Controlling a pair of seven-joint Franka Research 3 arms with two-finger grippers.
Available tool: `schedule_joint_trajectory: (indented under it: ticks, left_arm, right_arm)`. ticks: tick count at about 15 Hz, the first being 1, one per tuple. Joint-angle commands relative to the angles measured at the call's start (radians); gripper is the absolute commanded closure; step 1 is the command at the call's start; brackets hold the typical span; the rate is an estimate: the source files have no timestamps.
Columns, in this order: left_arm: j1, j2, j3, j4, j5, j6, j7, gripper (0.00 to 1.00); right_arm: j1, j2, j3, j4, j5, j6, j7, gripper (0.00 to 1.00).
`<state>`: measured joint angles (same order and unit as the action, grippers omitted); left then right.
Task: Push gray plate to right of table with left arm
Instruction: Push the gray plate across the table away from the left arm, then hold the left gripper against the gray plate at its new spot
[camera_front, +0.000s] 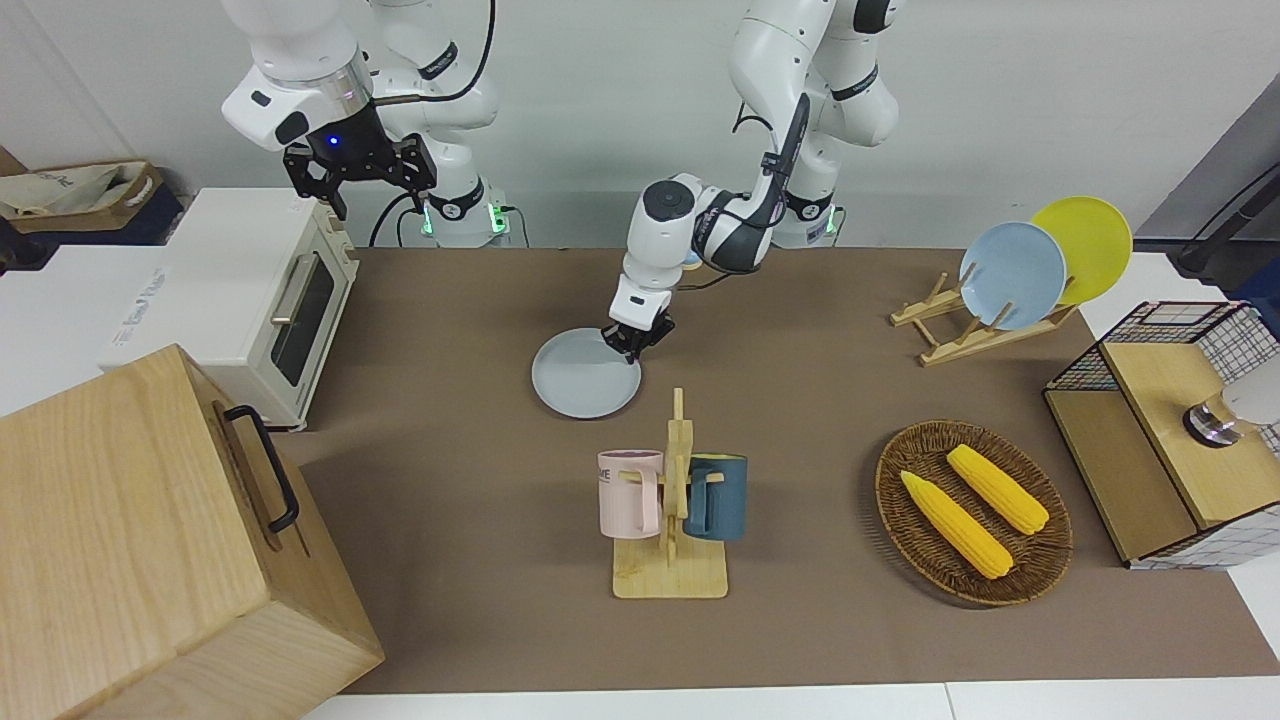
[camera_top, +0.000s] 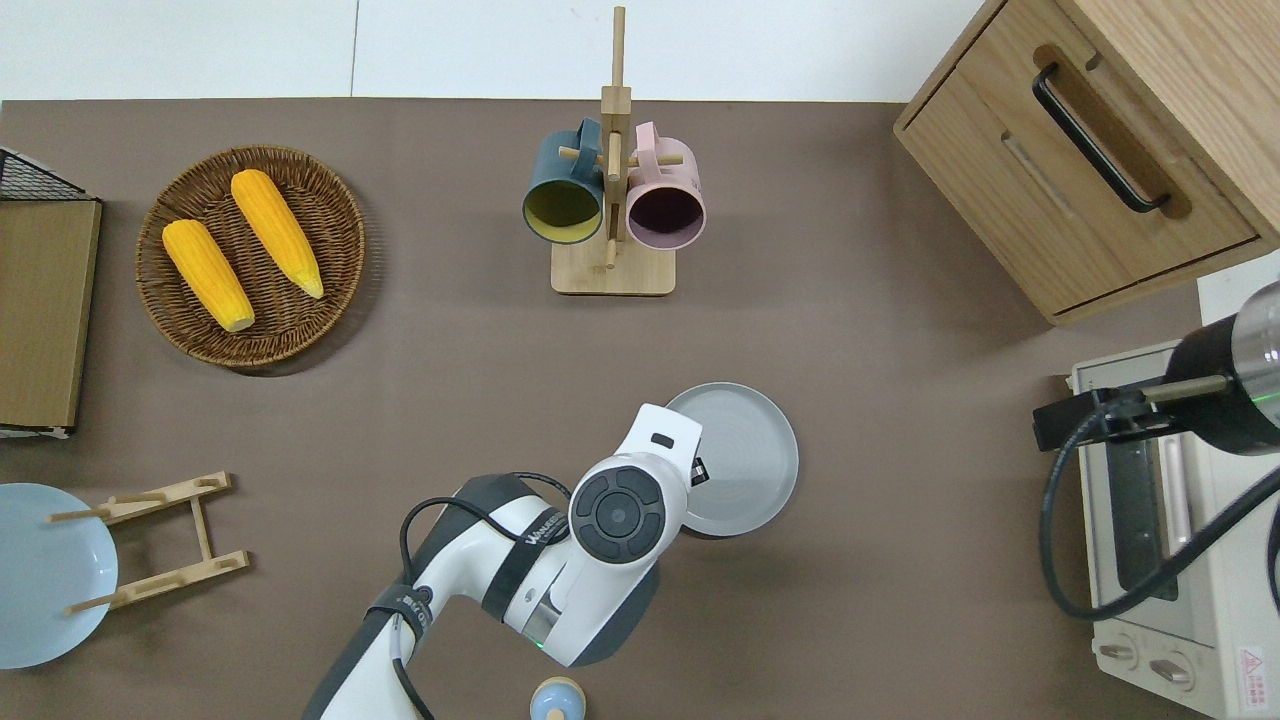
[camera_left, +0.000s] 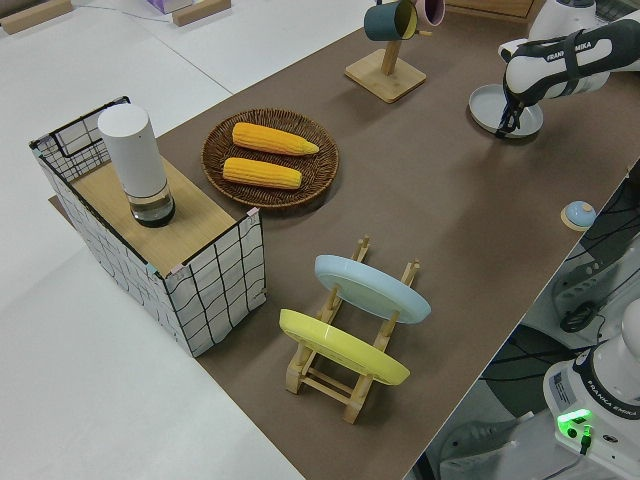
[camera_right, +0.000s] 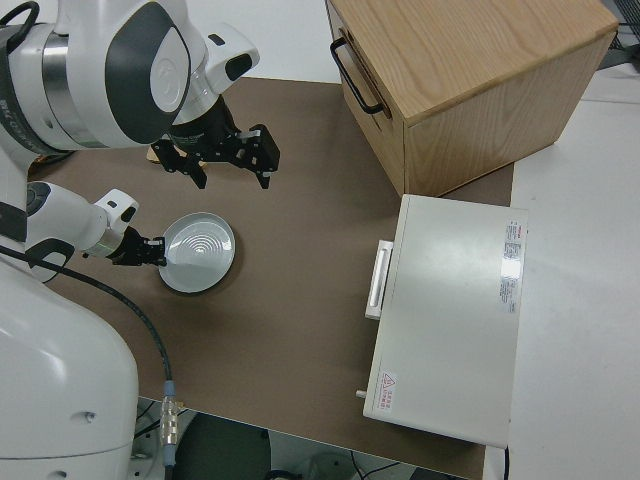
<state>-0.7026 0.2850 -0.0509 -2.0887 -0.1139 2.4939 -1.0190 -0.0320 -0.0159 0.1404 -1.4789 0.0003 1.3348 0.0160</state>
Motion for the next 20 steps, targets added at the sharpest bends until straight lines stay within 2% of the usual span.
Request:
schedule_joint_trajectory:
  ticks: [1,8,9,10,11,12,20]
  left_arm:
    - [-0.046,0.14,0.0,0.093,0.039,0.02,-0.087,1.0]
    - [-0.052,0.144,0.002,0.11,0.039,0.005,-0.09,1.0]
    - [-0.051,0.144,0.002,0.11,0.039,0.003,-0.085,0.87]
    - [-0.049,0.143,0.003,0.11,0.039,0.003,-0.084,0.57]
    - [-0.048,0.14,0.003,0.11,0.04,-0.006,-0.084,0.22]
    - [-0.049,0.134,0.005,0.11,0.039,-0.026,-0.084,0.01]
    - [-0.041,0.08,0.011,0.108,0.039,-0.115,-0.053,0.0]
  right_arm:
    - [-0.02,-0.002,0.016,0.009,0.004,-0.016,0.013,0.017]
    - [-0.019,-0.002,0.016,0.009,0.004,-0.016,0.012,0.017]
    - [-0.019,-0.002,0.016,0.009,0.004,-0.016,0.013,0.017]
    - [-0.02,-0.002,0.016,0.009,0.004,-0.016,0.013,0.017]
    - [-0.019,-0.002,0.016,0.009,0.004,-0.016,0.013,0.017]
    - [-0.019,-0.002,0.016,0.009,0.004,-0.016,0.013,0.017]
    - [-0.019,-0.002,0.016,0.009,0.004,-0.016,0.013,0.017]
